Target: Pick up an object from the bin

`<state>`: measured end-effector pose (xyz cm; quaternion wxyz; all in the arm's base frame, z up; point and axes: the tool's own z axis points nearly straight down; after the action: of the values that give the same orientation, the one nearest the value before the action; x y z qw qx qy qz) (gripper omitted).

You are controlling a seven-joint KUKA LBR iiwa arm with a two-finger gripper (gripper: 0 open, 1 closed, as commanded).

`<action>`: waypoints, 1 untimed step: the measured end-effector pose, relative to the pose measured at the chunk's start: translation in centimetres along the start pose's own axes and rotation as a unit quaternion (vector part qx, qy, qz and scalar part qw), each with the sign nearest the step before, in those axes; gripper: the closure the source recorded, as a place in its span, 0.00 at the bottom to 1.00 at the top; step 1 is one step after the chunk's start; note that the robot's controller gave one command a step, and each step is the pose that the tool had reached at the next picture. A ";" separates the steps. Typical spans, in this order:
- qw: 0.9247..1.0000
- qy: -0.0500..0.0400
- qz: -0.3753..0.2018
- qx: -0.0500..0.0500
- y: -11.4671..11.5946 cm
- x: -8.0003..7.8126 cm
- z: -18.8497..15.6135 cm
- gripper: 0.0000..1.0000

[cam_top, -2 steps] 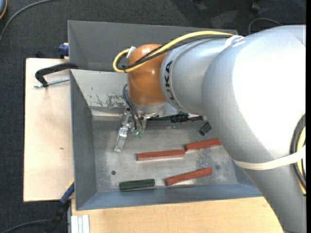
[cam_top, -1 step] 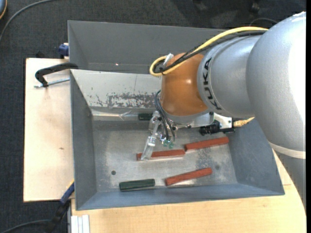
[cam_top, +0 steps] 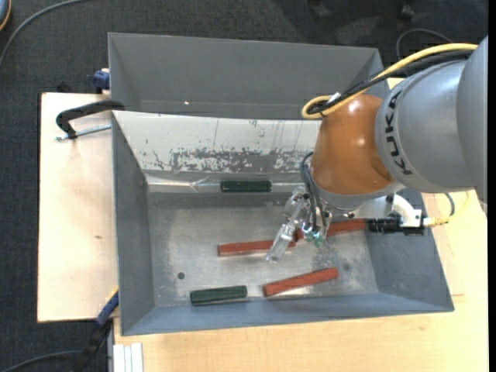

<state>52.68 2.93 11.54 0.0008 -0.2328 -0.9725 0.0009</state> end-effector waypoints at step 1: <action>0.999 0.002 0.052 -0.001 3.0 0.4 4.7 0.00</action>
Offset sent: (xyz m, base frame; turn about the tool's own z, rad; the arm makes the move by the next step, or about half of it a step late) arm 0.0108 0.0264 -0.0454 0.1076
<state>53.72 5.78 6.87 0.0024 -0.2836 -0.9590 -0.0005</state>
